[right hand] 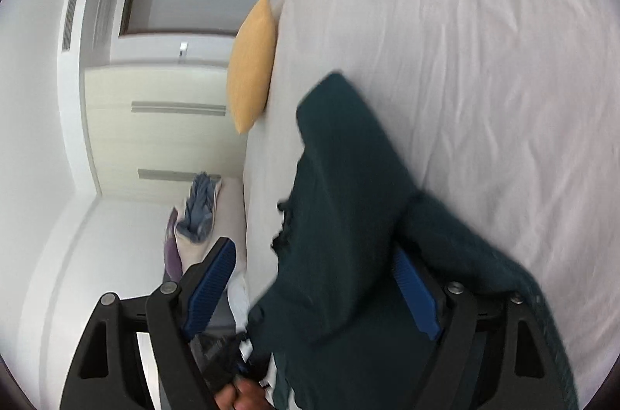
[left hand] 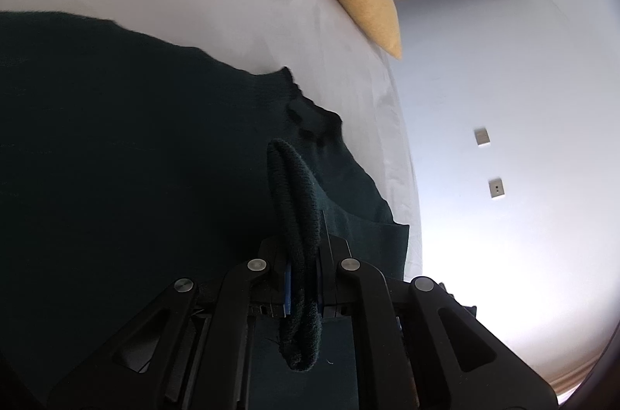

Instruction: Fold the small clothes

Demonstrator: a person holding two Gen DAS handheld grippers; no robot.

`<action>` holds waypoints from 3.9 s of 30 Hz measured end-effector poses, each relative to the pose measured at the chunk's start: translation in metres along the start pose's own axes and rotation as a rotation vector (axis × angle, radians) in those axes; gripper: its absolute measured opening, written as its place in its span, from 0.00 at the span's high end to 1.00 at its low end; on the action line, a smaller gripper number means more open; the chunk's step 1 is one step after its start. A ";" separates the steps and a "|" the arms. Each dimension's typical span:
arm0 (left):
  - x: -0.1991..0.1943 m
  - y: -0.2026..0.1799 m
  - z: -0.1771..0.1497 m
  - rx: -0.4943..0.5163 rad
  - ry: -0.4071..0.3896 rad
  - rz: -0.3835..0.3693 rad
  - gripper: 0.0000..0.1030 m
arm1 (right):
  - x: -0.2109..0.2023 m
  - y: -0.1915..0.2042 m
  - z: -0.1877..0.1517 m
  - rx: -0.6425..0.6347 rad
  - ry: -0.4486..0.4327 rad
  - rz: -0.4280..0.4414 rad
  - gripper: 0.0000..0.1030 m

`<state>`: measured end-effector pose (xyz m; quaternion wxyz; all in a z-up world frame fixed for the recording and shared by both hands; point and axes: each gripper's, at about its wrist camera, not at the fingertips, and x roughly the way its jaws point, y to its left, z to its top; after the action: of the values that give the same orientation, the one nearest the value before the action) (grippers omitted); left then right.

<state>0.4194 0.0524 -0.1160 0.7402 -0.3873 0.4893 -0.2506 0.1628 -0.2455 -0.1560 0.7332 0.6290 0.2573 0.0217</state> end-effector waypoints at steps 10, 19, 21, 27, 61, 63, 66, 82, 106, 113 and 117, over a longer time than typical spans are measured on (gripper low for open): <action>-0.003 0.044 0.001 -0.053 -0.042 0.036 0.94 | 0.004 0.000 0.001 0.029 -0.027 0.016 0.18; -0.013 0.049 -0.006 -0.051 -0.069 0.056 0.94 | 0.002 -0.009 -0.001 0.070 0.000 0.018 0.17; -0.013 0.052 -0.004 -0.062 -0.075 0.061 0.94 | 0.003 -0.007 -0.002 0.068 0.003 0.017 0.17; -0.016 0.064 -0.009 -0.081 -0.075 0.075 0.94 | 0.005 -0.010 -0.006 0.044 0.009 0.001 0.17; 0.025 -0.011 -0.026 0.317 -0.080 0.464 0.87 | 0.107 0.032 0.084 -0.295 0.323 -0.176 0.51; 0.025 -0.007 -0.029 0.317 -0.107 0.448 0.87 | 0.105 0.026 0.078 -0.313 0.341 -0.186 0.57; 0.030 -0.010 -0.030 0.348 -0.090 0.466 0.87 | 0.092 0.026 0.065 -0.323 0.382 -0.157 0.57; -0.009 0.006 -0.032 0.238 -0.131 0.369 0.87 | 0.040 0.014 0.027 -0.329 0.420 -0.169 0.48; -0.347 0.249 -0.097 -0.657 -0.823 0.055 0.01 | 0.008 0.068 -0.081 -0.342 0.362 -0.044 0.32; -0.330 0.286 -0.069 -0.753 -0.787 -0.016 0.39 | 0.011 0.083 -0.103 -0.374 0.378 -0.025 0.32; -0.311 0.324 -0.054 -0.829 -0.772 -0.079 0.78 | 0.006 0.080 -0.104 -0.372 0.379 -0.026 0.32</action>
<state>0.2445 0.4541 -0.2278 0.6415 -0.7270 0.2257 0.0948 0.1492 -0.1317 -0.0912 0.7754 0.4647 0.3895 0.1765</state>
